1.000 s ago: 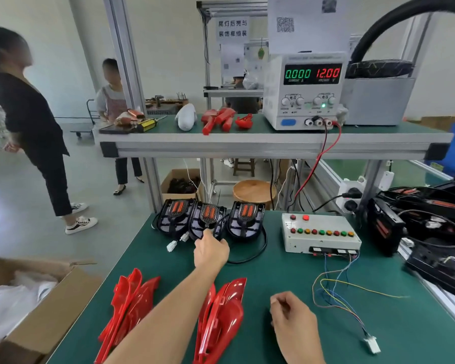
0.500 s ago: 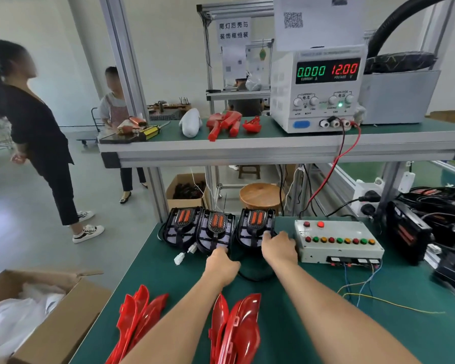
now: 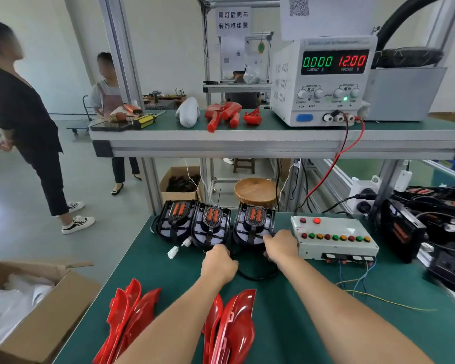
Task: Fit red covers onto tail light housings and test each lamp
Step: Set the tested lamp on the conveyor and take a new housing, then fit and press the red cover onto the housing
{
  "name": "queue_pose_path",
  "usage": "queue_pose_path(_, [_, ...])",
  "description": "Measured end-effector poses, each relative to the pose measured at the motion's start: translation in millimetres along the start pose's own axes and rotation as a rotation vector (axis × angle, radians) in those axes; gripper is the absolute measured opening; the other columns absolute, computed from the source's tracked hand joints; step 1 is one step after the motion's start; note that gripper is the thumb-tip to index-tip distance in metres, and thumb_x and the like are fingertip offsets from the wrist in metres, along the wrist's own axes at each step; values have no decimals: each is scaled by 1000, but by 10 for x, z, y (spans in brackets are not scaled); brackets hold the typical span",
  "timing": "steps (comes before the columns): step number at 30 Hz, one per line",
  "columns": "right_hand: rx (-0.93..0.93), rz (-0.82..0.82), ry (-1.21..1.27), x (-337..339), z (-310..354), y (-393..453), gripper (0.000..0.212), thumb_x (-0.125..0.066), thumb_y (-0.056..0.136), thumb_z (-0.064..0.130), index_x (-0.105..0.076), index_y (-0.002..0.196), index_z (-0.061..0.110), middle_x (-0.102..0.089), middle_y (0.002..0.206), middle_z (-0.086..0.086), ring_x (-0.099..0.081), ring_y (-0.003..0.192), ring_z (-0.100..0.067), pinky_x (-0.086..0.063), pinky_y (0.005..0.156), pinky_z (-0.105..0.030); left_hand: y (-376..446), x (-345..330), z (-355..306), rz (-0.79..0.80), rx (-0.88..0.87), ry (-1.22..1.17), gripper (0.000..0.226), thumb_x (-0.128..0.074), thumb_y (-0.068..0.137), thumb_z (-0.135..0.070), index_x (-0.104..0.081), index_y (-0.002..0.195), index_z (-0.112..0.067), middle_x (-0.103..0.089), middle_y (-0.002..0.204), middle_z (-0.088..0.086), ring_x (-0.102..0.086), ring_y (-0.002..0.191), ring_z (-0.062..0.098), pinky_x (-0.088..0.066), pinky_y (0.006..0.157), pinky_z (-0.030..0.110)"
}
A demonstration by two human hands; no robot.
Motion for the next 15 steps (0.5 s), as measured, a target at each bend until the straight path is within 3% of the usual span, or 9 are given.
queue_pose_path(2, [2,-18,72,83,-28,-88,30,-58,99,28,-61,98,-2,-73,90,-20,-73,77,-31,-61,68,-41,-51,7,-25,-3,24,62,20,-65,89,-18,-60,105,-7,-67,109,14,-63,91,31,-54,77,37])
queue_pose_path(4, [-12,-20,158,170,-54,-209,27,-58,99,24,-61,92,-2,-74,79,-19,-66,50,-18,-50,48,-28,-93,25,-77,5,25,120,12,-63,89,-16,-55,94,-8,-66,110,15,-66,99,34,-51,73,36])
queue_pose_path(5, [-19,-23,199,220,-67,-274,26,-58,98,22,-60,90,-2,-74,76,-19,-62,44,-15,-46,46,-25,-122,38,-100,2,20,129,12,-63,88,-17,-53,90,-9,-67,108,14,-67,99,34,-49,70,34])
queue_pose_path(8, [-43,-16,344,402,-88,-444,21,-60,96,18,-60,88,-1,-69,58,-11,-57,37,-13,-45,44,-25,-186,107,-214,-50,-38,136,13,-63,88,-20,-57,86,-9,-67,98,13,-67,90,34,-48,66,33])
queue_pose_path(11, [-64,9,527,584,-90,-631,18,-62,97,16,-62,91,-1,-64,52,-6,-56,36,-11,-44,38,-21,-303,177,-246,-97,-112,156,12,-59,90,-14,-53,79,-12,-68,104,8,-68,98,36,-51,69,35])
queue_pose_path(15, [-48,11,625,806,-102,-910,17,-65,94,13,-66,87,-2,-62,48,-3,-58,37,-10,-44,37,-19,-499,280,-127,-177,-100,-46,13,-59,91,-20,-65,80,-17,-70,89,8,-66,87,31,-52,70,33])
Point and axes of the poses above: each hand's wrist, its own y-axis towards the middle knuckle, its own x-axis out of the back of the hand, z = x × y, the point moved 6 cm from there along y, towards the middle knuckle
